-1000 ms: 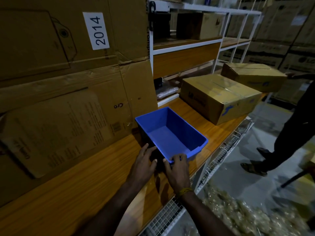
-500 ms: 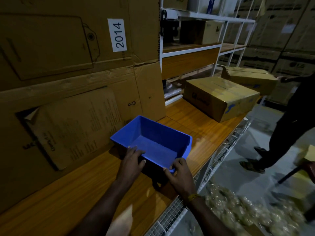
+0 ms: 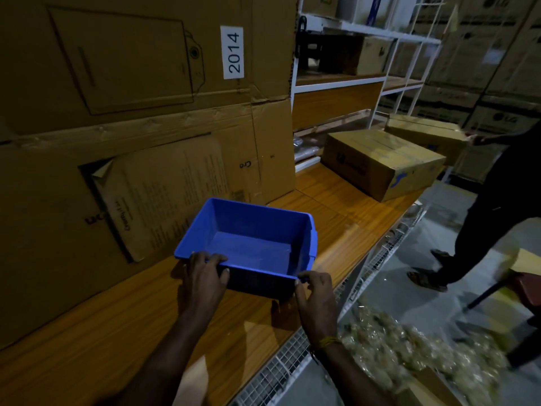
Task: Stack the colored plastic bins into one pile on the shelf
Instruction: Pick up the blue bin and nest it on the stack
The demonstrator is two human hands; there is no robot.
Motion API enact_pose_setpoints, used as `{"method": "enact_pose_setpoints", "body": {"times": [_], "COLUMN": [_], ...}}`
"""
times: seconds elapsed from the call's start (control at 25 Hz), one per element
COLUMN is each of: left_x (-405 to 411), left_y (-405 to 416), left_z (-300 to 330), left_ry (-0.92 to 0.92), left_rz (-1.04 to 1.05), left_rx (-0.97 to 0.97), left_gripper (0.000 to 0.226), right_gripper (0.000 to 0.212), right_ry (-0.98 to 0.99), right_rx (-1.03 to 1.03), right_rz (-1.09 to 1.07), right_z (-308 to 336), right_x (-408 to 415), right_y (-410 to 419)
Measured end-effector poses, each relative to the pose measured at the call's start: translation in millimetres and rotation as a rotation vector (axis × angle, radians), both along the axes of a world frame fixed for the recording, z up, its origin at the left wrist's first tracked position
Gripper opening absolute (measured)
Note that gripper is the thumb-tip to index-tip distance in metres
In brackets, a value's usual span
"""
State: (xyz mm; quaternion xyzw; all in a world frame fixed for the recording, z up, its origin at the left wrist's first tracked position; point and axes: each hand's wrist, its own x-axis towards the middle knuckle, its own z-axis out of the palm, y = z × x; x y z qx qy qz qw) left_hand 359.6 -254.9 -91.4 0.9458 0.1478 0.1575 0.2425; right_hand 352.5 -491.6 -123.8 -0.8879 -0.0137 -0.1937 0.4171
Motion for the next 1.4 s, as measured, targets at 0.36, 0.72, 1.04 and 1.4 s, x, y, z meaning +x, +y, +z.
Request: {"method": "enact_pose_setpoints", "body": {"times": [0.36,0.72,1.04,1.4], "left_x": [-94.5,-221.1,-292.2,-343.1], "left_y": [-11.6,-33.6,-35.3,36.1], "left_z": [7.9,15.1,24.0,7.7], "left_ry": [-0.028,-0.069,-0.101,0.007], "left_rz": [0.140,0.143,0.054,0.358], "left_rx": [0.002,-0.135,-0.332,-0.046], "left_gripper": [0.020,0.024,0.024,0.020], "right_gripper": [0.021,0.054,0.071,0.040], "right_ry": [0.214,0.450,0.410,0.485], "right_rx": [0.138,0.330,0.465,0.304], "right_rz": [0.244,0.495,0.525,0.564], "right_z": [3.7,15.9,14.3,29.6], "right_x": [-54.9,-162.1,-206.1,-216.7], "right_y": [19.5,64.4,105.2,142.0]}}
